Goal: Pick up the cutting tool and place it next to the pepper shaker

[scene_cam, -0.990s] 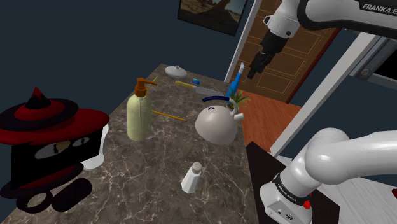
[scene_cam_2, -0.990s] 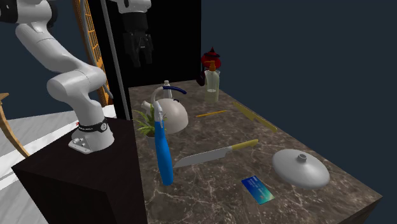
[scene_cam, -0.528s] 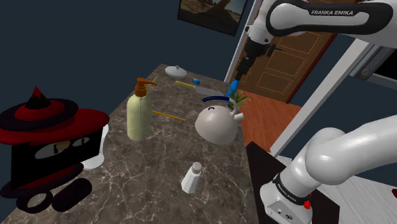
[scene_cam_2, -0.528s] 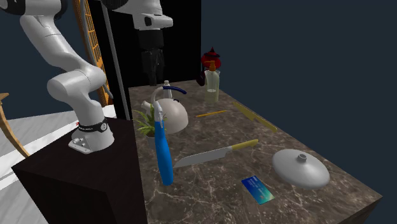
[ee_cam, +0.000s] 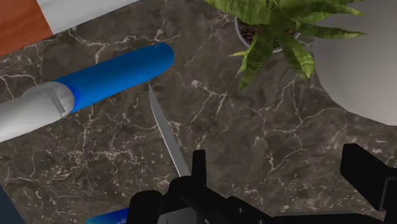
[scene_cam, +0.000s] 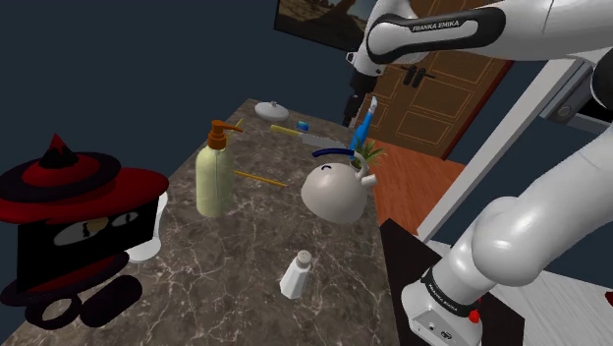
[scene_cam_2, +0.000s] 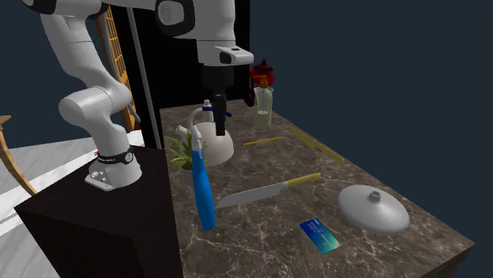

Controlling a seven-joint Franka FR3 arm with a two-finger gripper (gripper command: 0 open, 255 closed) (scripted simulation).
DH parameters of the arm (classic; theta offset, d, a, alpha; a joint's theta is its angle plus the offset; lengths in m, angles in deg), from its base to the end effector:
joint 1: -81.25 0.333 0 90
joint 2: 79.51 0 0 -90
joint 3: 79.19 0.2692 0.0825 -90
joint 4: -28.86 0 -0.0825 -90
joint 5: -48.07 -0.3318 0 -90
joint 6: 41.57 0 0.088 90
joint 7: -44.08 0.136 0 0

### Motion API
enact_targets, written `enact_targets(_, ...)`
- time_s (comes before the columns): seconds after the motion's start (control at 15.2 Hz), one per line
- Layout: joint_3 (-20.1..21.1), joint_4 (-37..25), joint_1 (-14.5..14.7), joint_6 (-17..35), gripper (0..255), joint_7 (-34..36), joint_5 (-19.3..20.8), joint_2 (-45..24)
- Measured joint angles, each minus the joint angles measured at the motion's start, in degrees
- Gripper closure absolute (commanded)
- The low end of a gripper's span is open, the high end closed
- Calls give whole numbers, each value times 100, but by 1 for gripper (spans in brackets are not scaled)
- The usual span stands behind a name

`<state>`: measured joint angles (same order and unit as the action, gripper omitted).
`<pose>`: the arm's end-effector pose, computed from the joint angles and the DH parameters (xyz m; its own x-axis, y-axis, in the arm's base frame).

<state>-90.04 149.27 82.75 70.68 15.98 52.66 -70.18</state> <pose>0.4605 -0.0853 0.4341 0.9362 0.3513 -0.0055 0.3512 -0.9351 0.0471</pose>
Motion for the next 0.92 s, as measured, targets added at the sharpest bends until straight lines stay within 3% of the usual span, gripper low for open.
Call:
enact_targets(0.73, -56, -2069, -133, 85, 0, -1552, -502, -2638)
enact_targets(0.92, 19, -2999, -243, -138, 0, -1908, -604, -3470)
